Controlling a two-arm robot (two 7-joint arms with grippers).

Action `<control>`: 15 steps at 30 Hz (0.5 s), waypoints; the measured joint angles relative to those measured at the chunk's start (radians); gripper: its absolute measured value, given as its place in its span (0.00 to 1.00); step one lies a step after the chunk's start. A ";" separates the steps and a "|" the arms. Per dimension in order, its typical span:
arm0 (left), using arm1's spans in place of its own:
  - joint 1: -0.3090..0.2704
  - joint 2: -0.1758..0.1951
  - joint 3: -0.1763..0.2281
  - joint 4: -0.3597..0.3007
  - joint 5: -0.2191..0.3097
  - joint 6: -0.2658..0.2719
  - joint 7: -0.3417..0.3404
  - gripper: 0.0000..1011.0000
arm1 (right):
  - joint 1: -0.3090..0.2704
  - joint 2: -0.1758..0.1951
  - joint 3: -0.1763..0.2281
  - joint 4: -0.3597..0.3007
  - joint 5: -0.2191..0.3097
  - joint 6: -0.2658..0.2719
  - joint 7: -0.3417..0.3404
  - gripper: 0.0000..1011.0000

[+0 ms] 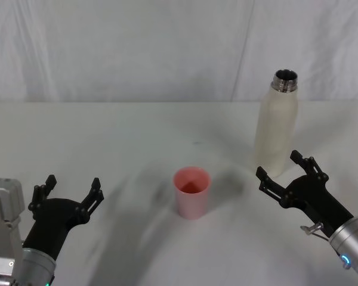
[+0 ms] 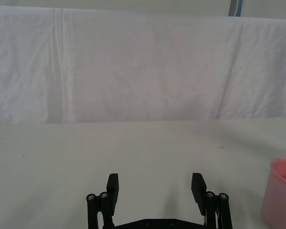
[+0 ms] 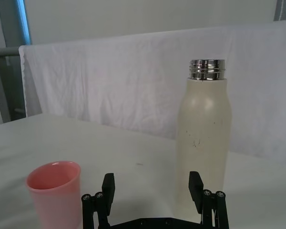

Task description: Grasp the thermos with one hand and pour water into the cup lid.

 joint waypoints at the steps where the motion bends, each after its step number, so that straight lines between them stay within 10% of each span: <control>1: 0.000 0.000 0.000 0.000 0.000 0.000 0.000 0.99 | 0.000 0.002 -0.001 0.000 0.001 0.000 0.001 0.99; 15: 0.000 0.000 0.000 0.000 0.000 0.000 0.000 0.99 | 0.007 0.020 -0.013 0.010 0.025 0.002 0.033 0.99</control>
